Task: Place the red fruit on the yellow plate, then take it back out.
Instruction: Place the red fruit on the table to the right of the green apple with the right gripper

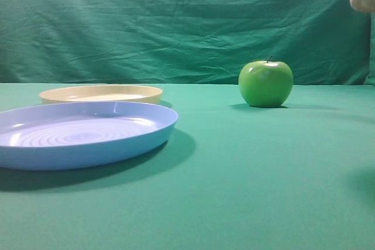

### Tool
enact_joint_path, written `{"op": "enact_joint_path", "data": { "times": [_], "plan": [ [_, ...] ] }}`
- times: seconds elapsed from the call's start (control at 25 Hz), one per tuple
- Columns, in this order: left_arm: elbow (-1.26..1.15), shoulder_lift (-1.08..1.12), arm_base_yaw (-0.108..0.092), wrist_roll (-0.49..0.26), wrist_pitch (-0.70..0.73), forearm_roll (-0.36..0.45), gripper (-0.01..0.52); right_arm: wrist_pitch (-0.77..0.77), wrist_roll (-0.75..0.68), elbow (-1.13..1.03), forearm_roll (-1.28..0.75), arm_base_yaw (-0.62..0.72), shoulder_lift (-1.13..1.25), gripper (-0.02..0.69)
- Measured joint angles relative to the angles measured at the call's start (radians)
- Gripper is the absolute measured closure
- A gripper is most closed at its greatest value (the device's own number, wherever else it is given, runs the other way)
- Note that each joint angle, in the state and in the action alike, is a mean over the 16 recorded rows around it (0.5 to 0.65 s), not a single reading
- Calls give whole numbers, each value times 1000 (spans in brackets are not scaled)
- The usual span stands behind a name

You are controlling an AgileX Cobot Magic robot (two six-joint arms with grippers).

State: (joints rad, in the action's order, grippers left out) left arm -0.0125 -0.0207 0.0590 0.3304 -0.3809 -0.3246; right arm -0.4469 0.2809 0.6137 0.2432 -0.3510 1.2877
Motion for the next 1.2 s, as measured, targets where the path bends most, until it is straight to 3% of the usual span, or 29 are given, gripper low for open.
{"op": "enact_joint_path", "data": {
  "times": [0.24,0.72,0.84,1.0,1.2],
  "plan": [
    [0,0,0,1,0,0,514,146,3,-81,6,0,81,432],
    [0,0,0,1,0,0,514,183,3,-89,8,0,110,96],
    [0,0,0,1,0,0,514,139,2,-73,7,0,64,51],
    [0,0,0,1,0,0,514,46,1,-35,5,0,-20,86],
    [0,0,0,1,0,0,514,-108,1,25,2,0,-150,235]
  ]
}}
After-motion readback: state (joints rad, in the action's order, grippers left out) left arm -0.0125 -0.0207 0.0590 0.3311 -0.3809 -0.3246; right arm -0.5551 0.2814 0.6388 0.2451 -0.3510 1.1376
